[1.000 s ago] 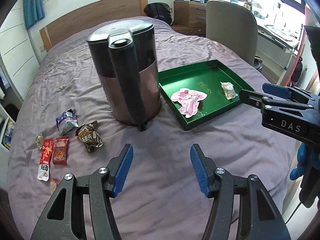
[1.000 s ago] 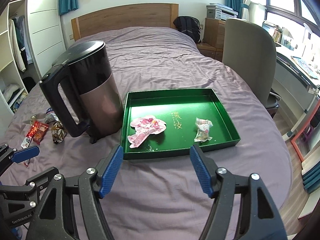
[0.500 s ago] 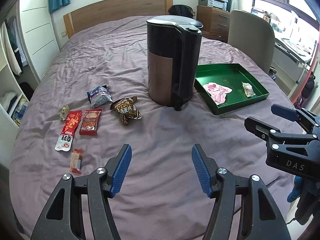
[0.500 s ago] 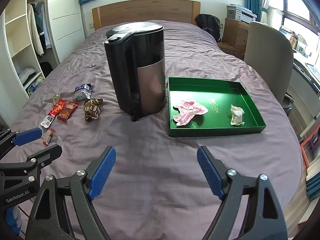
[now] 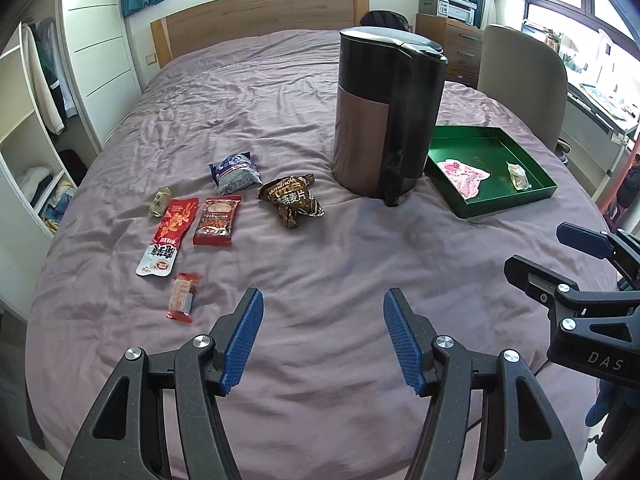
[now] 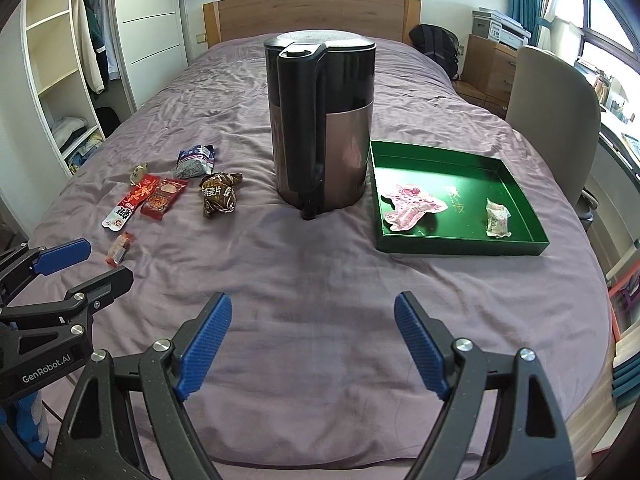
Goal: Organize snacks
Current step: 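Withdraw both tools from the tray back toward the remaining snacks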
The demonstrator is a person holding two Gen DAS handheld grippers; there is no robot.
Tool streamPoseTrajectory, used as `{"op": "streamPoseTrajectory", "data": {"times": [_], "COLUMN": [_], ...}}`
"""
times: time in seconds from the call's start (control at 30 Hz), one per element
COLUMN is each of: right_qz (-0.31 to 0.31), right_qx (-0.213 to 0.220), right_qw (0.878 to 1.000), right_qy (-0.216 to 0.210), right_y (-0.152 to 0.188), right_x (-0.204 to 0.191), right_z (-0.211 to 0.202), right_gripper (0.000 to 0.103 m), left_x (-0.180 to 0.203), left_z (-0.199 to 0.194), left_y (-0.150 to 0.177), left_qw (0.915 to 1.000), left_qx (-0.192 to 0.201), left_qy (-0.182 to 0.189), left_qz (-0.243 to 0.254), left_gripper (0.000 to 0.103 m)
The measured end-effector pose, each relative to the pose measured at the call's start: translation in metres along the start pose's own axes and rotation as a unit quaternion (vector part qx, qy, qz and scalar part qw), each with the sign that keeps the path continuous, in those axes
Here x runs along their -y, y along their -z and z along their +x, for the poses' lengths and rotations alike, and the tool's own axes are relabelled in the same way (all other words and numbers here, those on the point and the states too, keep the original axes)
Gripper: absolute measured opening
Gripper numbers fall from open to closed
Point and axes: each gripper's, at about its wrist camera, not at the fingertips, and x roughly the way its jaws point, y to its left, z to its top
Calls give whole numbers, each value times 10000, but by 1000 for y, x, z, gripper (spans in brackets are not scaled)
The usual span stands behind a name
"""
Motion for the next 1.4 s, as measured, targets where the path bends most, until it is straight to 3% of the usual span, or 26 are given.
{"op": "streamPoseTrajectory", "data": {"times": [0.63, 1.27, 1.4], "right_qz": [-244, -446, -457], "right_qx": [-141, -460, -529], "right_qw": [9995, 9965, 9956], "right_qy": [-114, -532, -629], "right_y": [-7, -33, -37], "right_x": [-41, -82, -86], "right_z": [14, 76, 89], "right_gripper": [103, 103, 103], "left_x": [-61, -173, -188], "left_z": [11, 35, 49], "left_y": [25, 45, 47], "left_qw": [9985, 9901, 9886], "left_qx": [-167, -448, -643], "left_qy": [-307, -753, -691], "left_qz": [-415, -1093, -1176], "left_gripper": [57, 58, 58]}}
